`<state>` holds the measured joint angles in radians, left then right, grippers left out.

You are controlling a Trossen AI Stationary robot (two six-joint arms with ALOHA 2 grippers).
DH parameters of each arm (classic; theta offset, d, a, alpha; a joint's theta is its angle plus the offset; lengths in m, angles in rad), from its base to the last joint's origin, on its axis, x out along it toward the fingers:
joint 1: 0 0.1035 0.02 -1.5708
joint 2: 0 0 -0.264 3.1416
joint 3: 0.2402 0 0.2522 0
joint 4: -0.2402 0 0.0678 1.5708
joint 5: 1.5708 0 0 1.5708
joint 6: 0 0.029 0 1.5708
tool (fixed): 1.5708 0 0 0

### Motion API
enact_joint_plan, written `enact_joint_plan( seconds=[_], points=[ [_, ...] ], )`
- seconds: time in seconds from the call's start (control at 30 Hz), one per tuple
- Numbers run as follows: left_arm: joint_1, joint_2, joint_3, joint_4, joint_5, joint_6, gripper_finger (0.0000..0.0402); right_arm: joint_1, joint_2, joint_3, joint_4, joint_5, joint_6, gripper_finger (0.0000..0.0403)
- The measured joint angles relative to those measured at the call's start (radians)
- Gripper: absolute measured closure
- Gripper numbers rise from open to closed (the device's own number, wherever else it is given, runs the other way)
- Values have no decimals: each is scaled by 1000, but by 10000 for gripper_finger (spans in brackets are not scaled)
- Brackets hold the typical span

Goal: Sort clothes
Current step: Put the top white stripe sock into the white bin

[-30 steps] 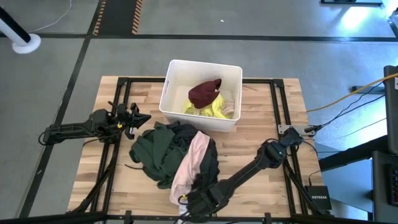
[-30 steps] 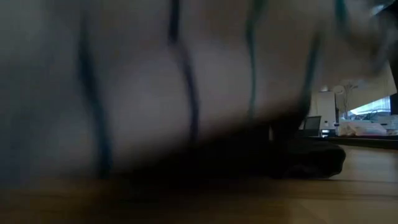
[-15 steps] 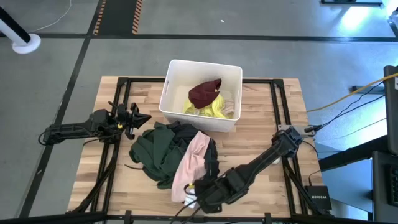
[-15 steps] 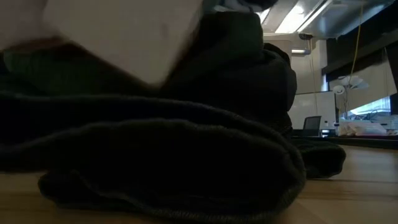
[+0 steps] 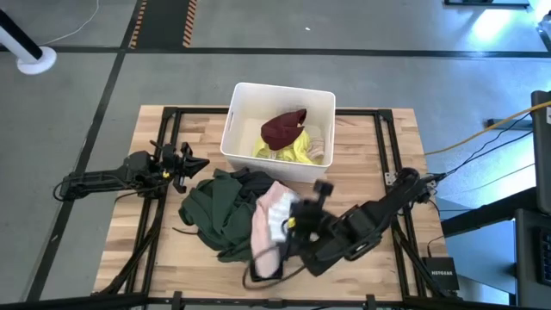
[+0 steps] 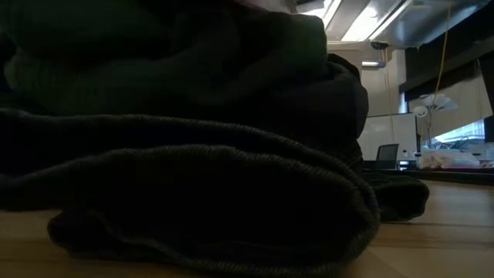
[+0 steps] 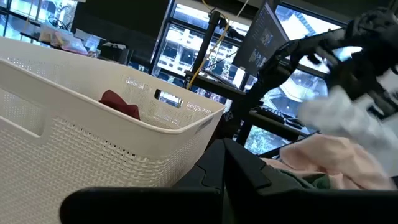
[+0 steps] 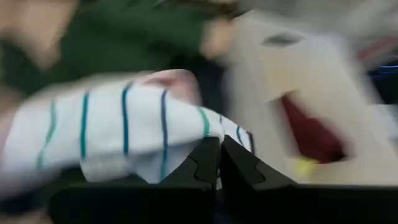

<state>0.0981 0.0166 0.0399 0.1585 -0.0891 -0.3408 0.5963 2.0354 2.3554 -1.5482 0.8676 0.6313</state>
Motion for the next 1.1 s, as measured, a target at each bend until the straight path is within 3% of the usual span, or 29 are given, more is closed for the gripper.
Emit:
enact_joint_plan(
  seconds=[0.13,0.23,0.4,0.53,0.83,0.93,1.1],
  points=[
    [0,0,0,0,0,0,401,-27,-21,1,-22,188,76,383],
    [0,0,0,0,0,0,402,-69,-21,0,-22,201,79,383],
    [0,0,0,0,0,0,402,-141,7,-16,2,6,31,382],
    [0,0,0,-4,0,6,402,-159,12,-89,154,-97,-34,382],
    [0,0,0,-12,0,6,401,-196,11,-238,453,-190,-68,378],
    [0,0,0,-13,0,6,402,-210,11,-253,493,-250,-85,357],
    [0,0,0,-19,0,6,402,-218,11,-223,503,-327,-143,287]
  ],
)
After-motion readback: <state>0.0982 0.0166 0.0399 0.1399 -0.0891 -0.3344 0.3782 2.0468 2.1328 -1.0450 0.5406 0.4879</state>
